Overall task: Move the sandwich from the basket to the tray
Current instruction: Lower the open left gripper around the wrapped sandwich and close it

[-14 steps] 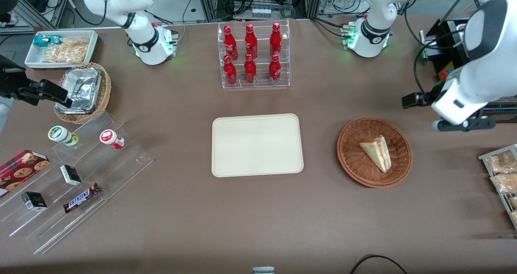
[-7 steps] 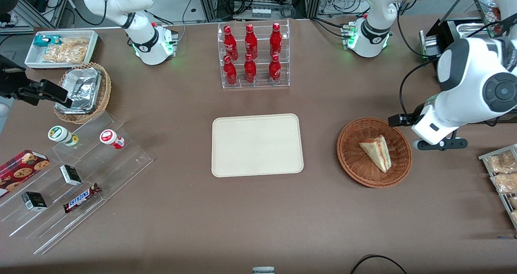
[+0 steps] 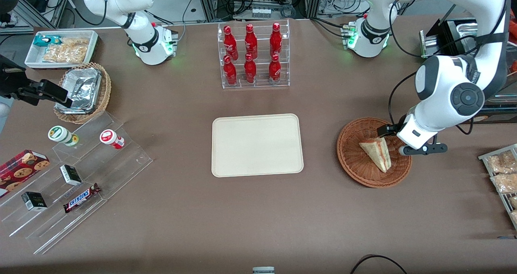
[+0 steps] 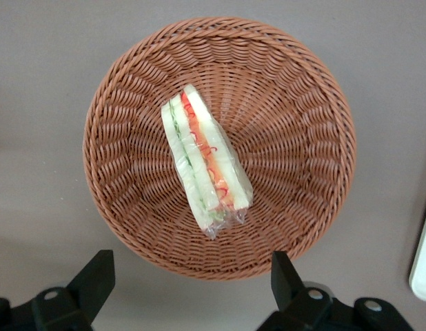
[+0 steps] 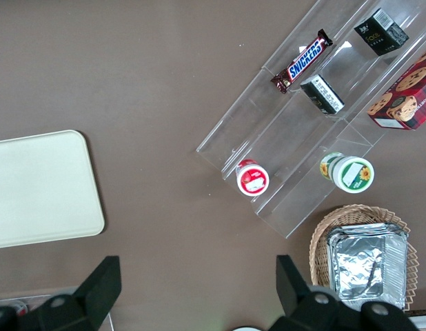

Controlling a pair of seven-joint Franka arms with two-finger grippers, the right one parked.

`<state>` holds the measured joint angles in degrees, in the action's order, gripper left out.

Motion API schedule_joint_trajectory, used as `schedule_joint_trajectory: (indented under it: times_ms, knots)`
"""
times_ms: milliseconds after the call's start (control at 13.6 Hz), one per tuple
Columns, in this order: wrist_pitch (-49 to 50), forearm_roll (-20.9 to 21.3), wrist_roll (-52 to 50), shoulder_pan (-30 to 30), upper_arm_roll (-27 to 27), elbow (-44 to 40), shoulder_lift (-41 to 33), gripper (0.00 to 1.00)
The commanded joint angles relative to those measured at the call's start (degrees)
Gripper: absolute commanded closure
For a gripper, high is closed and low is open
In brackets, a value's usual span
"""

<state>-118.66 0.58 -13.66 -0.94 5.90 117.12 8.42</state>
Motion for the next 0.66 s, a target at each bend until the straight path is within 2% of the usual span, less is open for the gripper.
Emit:
schedule_joint_trajectory:
  times_ms: [0, 148, 590]
  knots:
    - [-8.04, -0.06, -9.33, 0.32, 0.25, 7.04, -3.23, 0.0]
    - [-15.78, -0.06, -18.11, 0.23, 0.25, 11.18, -3.5, 0.0]
    - [-20.45, -0.5, -34.74, -0.03, 0.43, 11.2, -0.96, 0.0]
